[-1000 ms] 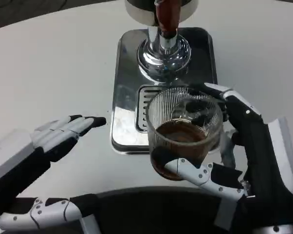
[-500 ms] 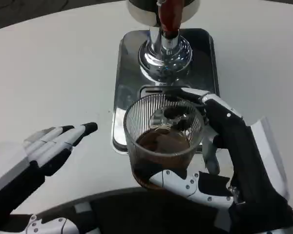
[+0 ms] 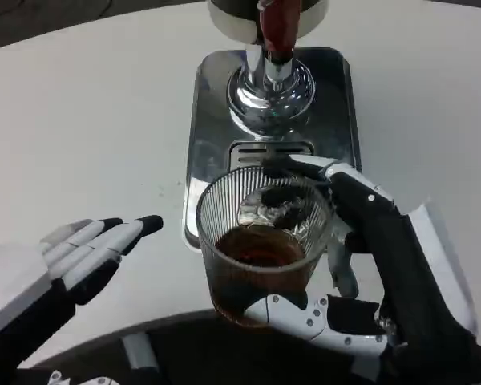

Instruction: Grasp the cup under the faucet to collect the drink, then remove the cup.

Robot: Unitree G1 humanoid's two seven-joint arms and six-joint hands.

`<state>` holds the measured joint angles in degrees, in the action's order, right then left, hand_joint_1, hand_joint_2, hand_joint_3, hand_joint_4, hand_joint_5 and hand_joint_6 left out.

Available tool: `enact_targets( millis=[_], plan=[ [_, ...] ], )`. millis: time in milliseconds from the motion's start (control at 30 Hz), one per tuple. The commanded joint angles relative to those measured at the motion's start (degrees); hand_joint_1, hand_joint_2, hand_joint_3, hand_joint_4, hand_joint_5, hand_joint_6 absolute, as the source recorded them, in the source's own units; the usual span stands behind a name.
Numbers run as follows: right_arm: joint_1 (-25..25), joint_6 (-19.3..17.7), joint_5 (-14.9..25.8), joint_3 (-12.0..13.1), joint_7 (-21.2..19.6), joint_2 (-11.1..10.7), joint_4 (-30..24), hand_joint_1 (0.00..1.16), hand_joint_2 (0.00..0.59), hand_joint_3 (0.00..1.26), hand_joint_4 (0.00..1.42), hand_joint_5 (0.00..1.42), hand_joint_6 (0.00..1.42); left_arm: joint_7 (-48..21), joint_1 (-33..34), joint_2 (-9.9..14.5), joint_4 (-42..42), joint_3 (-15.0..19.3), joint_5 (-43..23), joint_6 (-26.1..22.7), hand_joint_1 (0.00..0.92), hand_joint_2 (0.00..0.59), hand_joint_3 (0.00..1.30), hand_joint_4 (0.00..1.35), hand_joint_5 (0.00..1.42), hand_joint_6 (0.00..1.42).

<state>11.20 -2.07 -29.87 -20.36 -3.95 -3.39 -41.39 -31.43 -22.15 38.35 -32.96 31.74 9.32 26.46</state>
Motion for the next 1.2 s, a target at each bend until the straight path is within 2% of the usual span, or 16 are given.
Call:
enact_targets(
  millis=[33,600,1200],
  plan=[
    [0.99,-2.96,1.08,-0.24,0.54,-0.13,-3.10,0.89,0.166,0.97,1.13,1.35,1.42,-0.41,-1.42,0.57,-0.55,1.01,0.20,0.68,0.000,0.118,0.00,0.00,0.00,0.00],
    [1.40,-2.70,0.94,-1.09,1.41,-0.56,-3.50,0.89,0.166,0.97,1.13,1.35,1.42,-0.73,-1.10,1.65,0.15,0.80,-0.26,0.62,0.000,0.118,0.00,0.00,0.00,0.00],
    [4.46,-2.79,2.60,1.69,2.20,-1.72,-5.74,0.89,0.166,0.98,1.13,1.37,1.42,-0.87,1.67,2.87,-0.26,-1.95,-0.06,0.07,0.000,0.118,0.00,0.00,0.00,0.00]
  ],
)
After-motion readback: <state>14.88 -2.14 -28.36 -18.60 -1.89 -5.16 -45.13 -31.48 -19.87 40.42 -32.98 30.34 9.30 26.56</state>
